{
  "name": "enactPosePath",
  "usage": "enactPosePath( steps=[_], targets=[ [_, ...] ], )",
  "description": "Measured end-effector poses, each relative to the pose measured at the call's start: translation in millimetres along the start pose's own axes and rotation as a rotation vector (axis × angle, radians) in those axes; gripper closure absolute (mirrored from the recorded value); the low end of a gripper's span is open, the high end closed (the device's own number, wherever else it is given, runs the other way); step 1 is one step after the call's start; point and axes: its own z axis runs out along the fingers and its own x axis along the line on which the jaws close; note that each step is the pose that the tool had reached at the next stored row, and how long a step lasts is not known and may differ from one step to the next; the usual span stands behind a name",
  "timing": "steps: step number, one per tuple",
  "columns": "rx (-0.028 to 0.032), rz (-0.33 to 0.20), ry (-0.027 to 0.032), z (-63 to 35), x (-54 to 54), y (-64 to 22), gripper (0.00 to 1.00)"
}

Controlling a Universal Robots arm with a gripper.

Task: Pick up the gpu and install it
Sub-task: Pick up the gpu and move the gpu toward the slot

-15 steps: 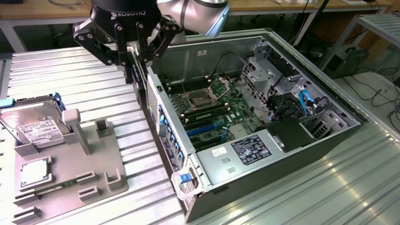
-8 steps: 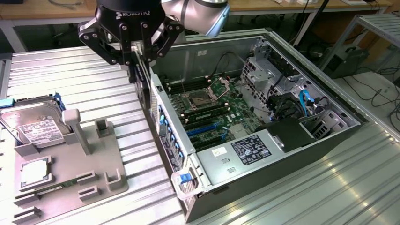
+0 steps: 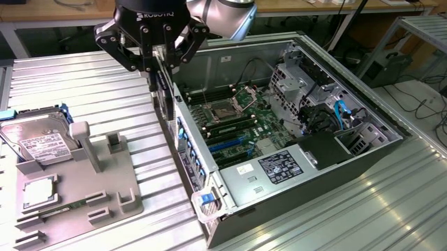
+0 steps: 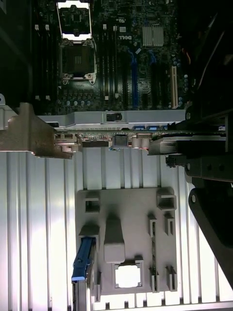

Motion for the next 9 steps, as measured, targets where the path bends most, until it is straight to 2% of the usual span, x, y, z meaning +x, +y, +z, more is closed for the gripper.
enactPosePath(
  steps=[9],
  targets=[
    [0.0,0.0,0.0,0.3,-6.4,0.2,0.72]
  ],
)
